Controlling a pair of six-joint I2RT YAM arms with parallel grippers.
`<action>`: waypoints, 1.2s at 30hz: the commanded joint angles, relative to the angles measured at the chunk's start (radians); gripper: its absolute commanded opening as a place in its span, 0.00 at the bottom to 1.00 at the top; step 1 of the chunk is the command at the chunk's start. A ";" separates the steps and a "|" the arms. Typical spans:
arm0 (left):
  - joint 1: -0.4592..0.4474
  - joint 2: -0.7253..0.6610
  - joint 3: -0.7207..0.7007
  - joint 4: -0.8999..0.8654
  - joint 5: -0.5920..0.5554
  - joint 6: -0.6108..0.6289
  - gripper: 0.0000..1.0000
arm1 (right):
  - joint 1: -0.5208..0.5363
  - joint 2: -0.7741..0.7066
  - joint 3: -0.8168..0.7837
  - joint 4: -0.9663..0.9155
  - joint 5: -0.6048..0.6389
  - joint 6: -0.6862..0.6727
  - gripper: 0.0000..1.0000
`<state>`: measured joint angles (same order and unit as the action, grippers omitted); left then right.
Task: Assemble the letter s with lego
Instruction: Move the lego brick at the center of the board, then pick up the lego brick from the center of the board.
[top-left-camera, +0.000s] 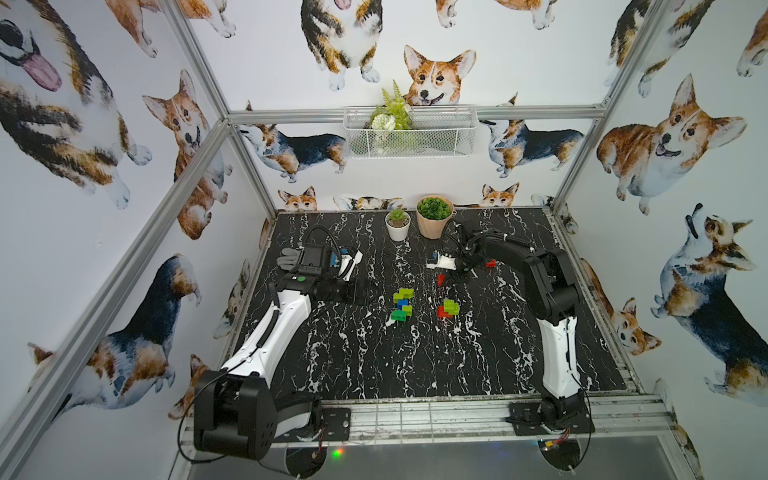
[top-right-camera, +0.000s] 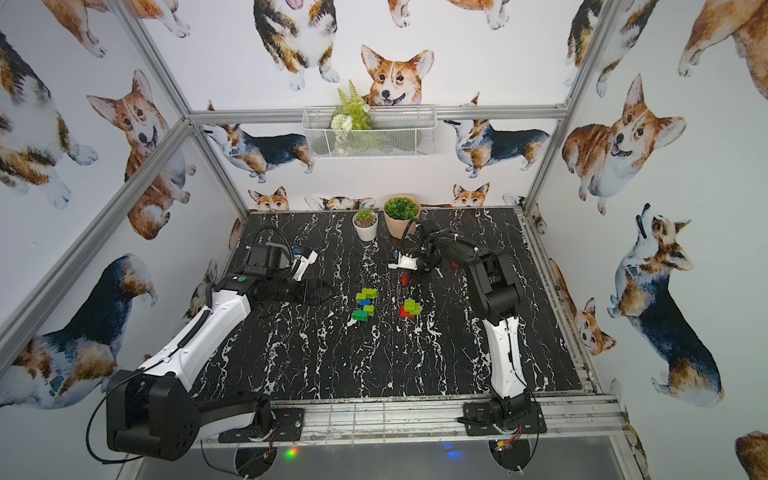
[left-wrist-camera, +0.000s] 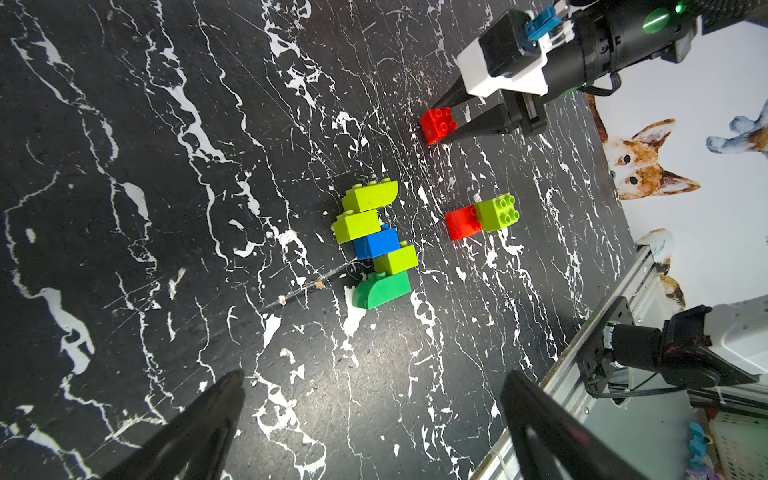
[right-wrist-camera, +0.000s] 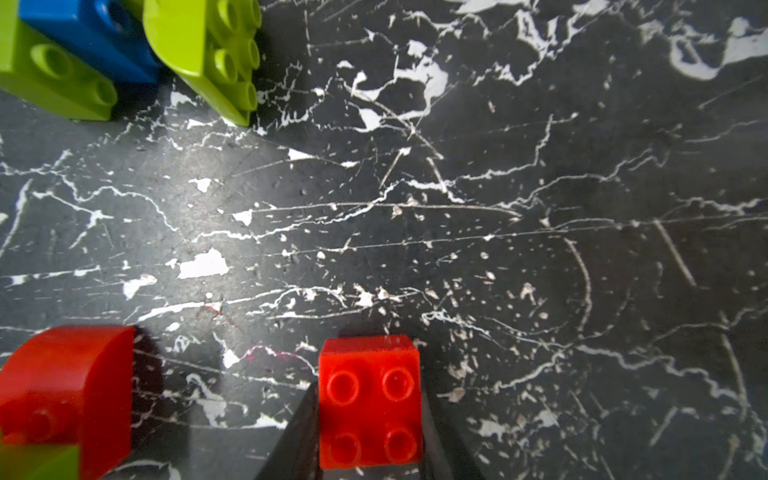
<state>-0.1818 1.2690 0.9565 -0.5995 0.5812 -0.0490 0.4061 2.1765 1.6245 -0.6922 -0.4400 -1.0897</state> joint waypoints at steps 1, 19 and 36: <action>0.001 0.001 0.004 0.004 0.015 0.012 1.00 | 0.003 -0.006 -0.004 0.004 -0.007 -0.034 0.44; 0.001 0.032 0.029 0.003 0.021 0.017 1.00 | -0.164 -0.244 -0.171 0.132 0.064 0.152 0.67; 0.001 0.056 0.037 0.022 0.035 0.006 1.00 | -0.293 -0.209 -0.120 0.174 0.391 0.945 0.69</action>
<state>-0.1818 1.3273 0.9878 -0.5888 0.6022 -0.0490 0.1158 1.9465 1.4845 -0.4969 -0.0978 -0.3668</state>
